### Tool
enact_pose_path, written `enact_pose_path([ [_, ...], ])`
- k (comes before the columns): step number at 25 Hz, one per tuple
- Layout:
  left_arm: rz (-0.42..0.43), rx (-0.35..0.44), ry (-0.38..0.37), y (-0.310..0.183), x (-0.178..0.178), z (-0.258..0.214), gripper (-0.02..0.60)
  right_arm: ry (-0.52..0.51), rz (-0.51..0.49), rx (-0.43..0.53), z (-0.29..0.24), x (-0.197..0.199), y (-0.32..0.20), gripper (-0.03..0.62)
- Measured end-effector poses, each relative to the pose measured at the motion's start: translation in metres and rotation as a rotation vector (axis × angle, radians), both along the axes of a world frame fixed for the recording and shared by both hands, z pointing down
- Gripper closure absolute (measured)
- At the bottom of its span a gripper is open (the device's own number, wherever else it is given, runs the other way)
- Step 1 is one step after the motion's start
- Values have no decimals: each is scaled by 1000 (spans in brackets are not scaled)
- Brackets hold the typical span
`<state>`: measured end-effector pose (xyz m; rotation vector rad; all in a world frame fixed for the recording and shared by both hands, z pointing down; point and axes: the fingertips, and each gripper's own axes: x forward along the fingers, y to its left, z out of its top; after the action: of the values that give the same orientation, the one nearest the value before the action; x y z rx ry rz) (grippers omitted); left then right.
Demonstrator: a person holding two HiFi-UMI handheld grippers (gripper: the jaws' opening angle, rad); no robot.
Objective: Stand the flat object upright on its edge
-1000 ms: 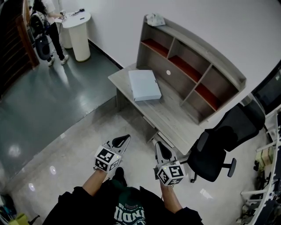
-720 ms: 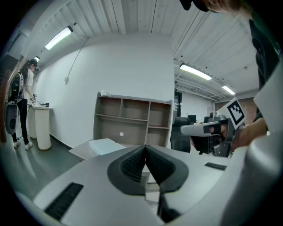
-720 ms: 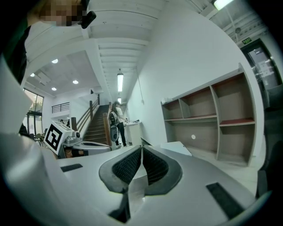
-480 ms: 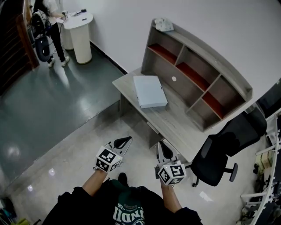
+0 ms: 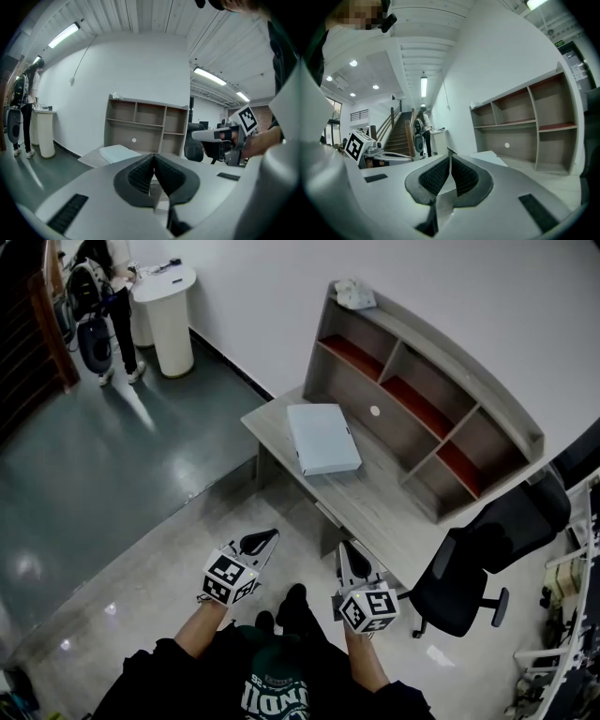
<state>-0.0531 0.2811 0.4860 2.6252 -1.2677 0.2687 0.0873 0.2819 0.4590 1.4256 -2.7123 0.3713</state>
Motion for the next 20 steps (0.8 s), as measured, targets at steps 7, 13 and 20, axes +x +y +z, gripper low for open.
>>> enact_pose_path([
  [7, 1, -5, -9, -31, -3, 10, 568, -15, 4, -11, 13, 0, -33, 557],
  [13, 10, -13, -42, -81, -6, 17, 568, -48, 5, -30, 27, -5, -89, 557],
  [20, 16, -42, -60, -158, -13, 22, 568, -68, 0, -52, 34, -14, -165, 557],
])
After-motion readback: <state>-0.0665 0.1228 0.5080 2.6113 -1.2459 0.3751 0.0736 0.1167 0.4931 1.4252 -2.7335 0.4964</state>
